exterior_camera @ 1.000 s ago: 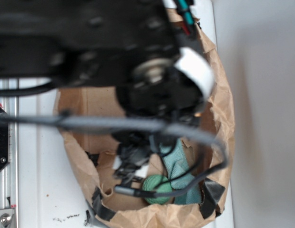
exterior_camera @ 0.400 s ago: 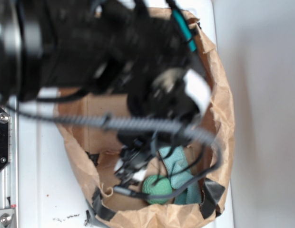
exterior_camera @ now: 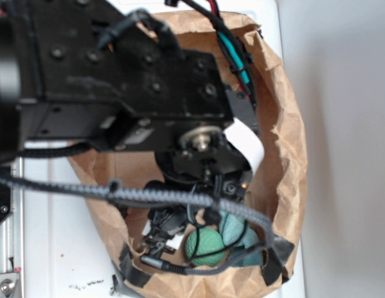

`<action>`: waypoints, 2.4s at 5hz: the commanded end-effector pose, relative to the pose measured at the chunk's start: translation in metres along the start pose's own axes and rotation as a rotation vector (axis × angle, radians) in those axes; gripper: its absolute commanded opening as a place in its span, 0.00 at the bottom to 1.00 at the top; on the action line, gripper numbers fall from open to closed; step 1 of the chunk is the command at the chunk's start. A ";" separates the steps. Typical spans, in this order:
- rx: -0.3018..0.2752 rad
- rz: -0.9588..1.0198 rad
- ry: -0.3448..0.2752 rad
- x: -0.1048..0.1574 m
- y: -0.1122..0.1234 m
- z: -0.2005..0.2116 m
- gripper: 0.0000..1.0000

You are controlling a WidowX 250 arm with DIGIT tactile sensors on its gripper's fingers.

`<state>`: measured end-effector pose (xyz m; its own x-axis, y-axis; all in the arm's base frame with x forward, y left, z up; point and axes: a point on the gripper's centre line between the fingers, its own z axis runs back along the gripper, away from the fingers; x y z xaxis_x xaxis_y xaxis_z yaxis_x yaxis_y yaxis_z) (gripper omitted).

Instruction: Grab the blue cloth.

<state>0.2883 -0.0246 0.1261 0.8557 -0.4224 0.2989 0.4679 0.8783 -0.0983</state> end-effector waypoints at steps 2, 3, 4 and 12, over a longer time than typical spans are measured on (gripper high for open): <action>0.047 -0.026 -0.100 0.015 0.001 -0.007 1.00; 0.039 -0.040 -0.149 0.018 -0.001 -0.025 1.00; -0.004 -0.045 -0.186 0.024 -0.005 -0.038 1.00; -0.003 0.001 -0.294 0.055 -0.047 -0.105 0.00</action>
<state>0.3369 -0.0951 0.0411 0.7717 -0.3169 0.5515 0.4434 0.8896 -0.1092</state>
